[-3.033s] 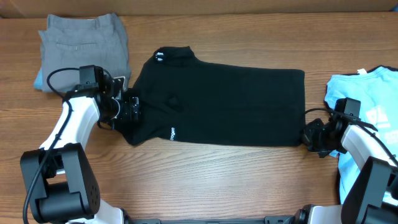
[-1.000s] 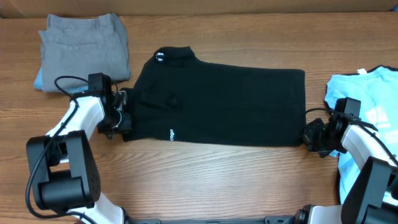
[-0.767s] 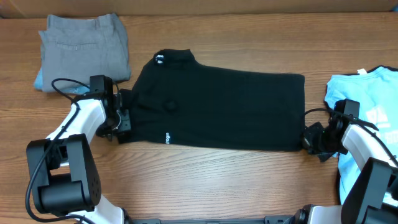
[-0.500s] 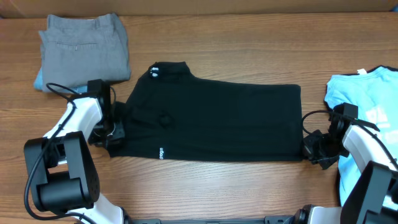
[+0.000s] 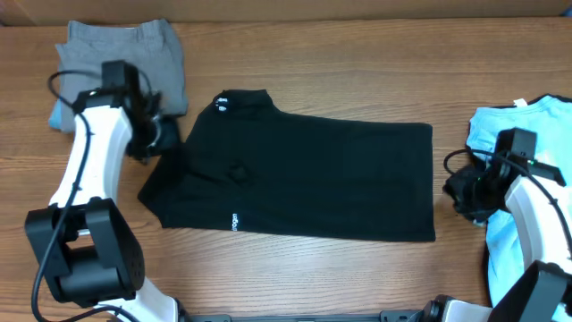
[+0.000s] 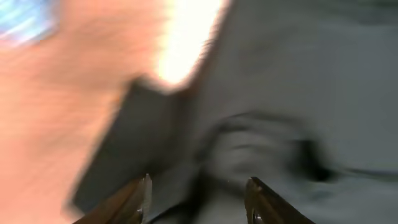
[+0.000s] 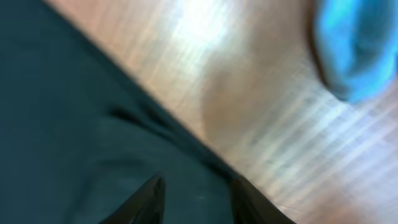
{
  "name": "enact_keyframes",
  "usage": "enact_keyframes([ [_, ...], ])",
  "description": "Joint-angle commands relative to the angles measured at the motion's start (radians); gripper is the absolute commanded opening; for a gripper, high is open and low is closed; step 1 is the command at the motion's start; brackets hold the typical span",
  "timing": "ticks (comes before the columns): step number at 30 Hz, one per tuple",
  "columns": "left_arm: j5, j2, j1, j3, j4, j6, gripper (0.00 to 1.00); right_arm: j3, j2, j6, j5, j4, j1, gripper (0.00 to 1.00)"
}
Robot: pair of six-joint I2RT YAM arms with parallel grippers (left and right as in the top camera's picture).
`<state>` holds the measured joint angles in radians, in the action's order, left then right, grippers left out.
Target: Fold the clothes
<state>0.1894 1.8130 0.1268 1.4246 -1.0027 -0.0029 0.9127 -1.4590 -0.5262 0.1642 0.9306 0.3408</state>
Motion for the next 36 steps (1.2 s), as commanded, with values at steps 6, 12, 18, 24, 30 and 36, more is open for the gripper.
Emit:
enact_keyframes([
  [6, 0.121, 0.010, -0.286, -0.033, 0.022, 0.235, 0.56, 0.056, 0.030, 0.072, 0.137, -0.039, 0.002, 0.43],
  [12, 0.002, 0.066, -0.381, -0.077, 0.073, 0.204, 0.59, 0.056, 0.030, 0.072, 0.137, -0.051, 0.002, 0.44],
  [18, 0.002, 0.158, -0.384, -0.077, 0.067, 0.178, 0.56, 0.056, 0.030, 0.071, 0.156, -0.081, 0.002, 0.44],
  [24, 0.026, 0.165, -0.385, -0.041, 0.125, 0.114, 0.40, 0.056, 0.030, 0.148, 0.310, -0.195, 0.000, 0.43],
  [30, 0.041, 0.152, -0.382, 0.199, 0.051, 0.058, 0.61, 0.064, 0.030, 0.182, 0.708, -0.486, -0.018, 0.43],
  [36, -0.117, 0.152, -0.374, 0.377, 0.071, 0.059, 0.82, 0.148, 0.026, 0.157, 0.451, -0.494, -0.081, 0.44],
])
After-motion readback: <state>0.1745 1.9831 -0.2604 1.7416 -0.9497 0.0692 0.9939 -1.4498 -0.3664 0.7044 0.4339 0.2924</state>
